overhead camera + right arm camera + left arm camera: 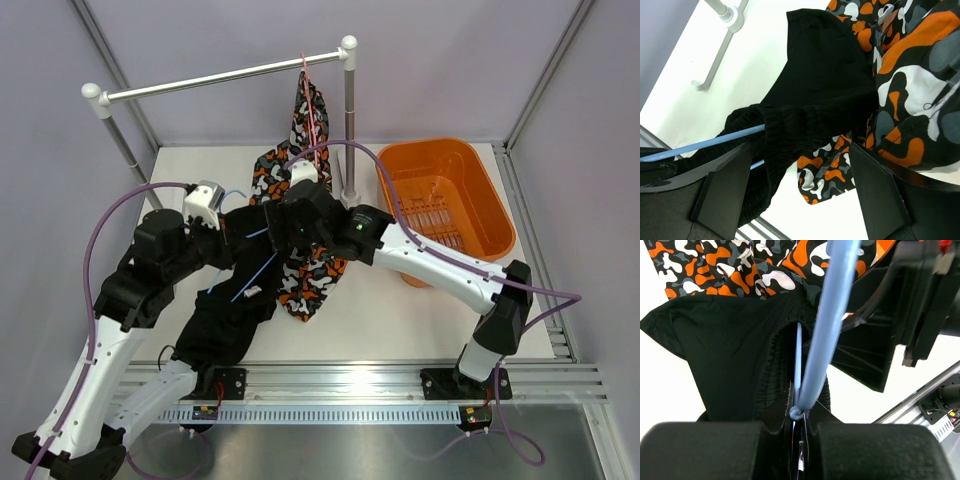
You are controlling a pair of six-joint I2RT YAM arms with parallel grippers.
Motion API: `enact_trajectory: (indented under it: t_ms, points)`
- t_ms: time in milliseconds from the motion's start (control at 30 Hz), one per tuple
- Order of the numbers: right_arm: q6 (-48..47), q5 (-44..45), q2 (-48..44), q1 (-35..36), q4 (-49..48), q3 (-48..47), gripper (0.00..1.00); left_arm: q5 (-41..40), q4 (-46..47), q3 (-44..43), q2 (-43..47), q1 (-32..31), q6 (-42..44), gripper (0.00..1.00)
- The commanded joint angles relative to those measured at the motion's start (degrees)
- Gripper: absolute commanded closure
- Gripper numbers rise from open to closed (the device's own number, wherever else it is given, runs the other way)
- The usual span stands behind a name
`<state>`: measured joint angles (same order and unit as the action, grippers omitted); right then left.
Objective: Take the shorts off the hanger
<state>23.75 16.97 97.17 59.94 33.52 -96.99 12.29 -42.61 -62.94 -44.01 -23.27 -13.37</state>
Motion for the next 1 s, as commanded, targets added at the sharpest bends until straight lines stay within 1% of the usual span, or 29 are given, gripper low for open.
enact_trajectory:
  t_ms: [0, 67, 200, 233, 300, 333, 400, 433, 533, 567, 600, 667, 700, 733, 800, 867, 967]
  points:
    - [-0.3, 3.9, 1.4, 1.0, 1.9, -3.0, 0.16, 2.6, 4.9, -2.4, 0.7, -0.6, 0.1, 1.0]
    - [-0.1, 4.3, 2.2, 1.1, 2.3, -3.5, 0.18, 2.5, 4.8, -3.0, 0.8, -0.6, 0.1, 1.0]
    - [0.3, 5.6, 3.0, 2.0, 3.1, -4.5, 0.28, 2.4, 4.2, -3.7, 0.6, -0.6, 0.1, 1.0]
    - [0.3, 5.6, 3.2, 2.0, 3.2, -4.6, 0.33, 2.3, 4.0, -4.0, 0.6, -0.6, 0.1, 1.0]
    - [0.6, 6.1, 3.4, 2.2, 3.4, -4.6, 0.39, 2.4, 3.4, -4.5, 0.8, -0.6, 0.1, 1.0]
    - [0.7, 6.4, 3.4, 2.3, 3.3, -4.6, 0.46, 2.3, 3.3, -4.7, 0.9, -0.6, 0.2, 1.0]
    - [0.9, 6.5, 3.4, 2.4, 3.0, -4.6, 0.53, 2.4, 2.9, -5.6, 1.1, -0.6, 0.2, 1.0]
    - [0.8, 6.5, 3.4, 2.4, 3.0, -4.8, 0.63, 2.3, 2.4, -5.9, 1.3, -0.6, 0.4, 1.0]
    - [0.3, 7.2, 3.6, 2.4, 3.7, -5.9, 0.78, 2.2, 1.5, -7.2, 1.6, -0.6, 0.4, 1.0]
    - [-0.4, 7.9, 3.6, 2.3, 4.1, -6.4, 0.81, 2.3, 1.2, -7.5, 1.7, -0.6, 0.4, 1.0]
    - [-0.8, 10.5, 3.6, 2.3, 4.7, -7.7, 0.86, 2.4, 0.5, -8.6, 1.9, -0.6, 0.2, 1.0]
    - [-1.9, 14.2, 4.1, 2.2, 6.8, -9.2, 0.89, 3.3, -0.1, -9.9, 2.1, -0.6, 0.1, 1.0]
    - [-2.3, 17.1, 4.1, 2.0, 7.5, -10.8, 0.91, 3.7, -0.8, -11.1, 2.3, -0.6, 0.0, 1.0]
    - [-2.6, 17.7, 4.1, 1.6, 8.6, -11.6, 0.93, 3.8, -1.1, -11.8, 2.5, -0.6, 0.1, 1.0]
    - [-2.8, 17.0, 3.8, -0.5, 9.4, -13.3, 0.96, 4.0, -2.2, -12.9, 3.0, -0.6, 0.4, 0.99]
    - [-2.8, 16.2, 3.0, -2.8, 9.6, -13.7, 0.96, 3.7, -2.7, -13.9, 3.4, -0.6, 0.5, 0.99]
    - [-3.5, 16.7, 2.2, -4.3, 9.5, -13.5, 0.96, 4.8, -2.9, -13.9, 4.5, -0.6, 0.6, 0.99]
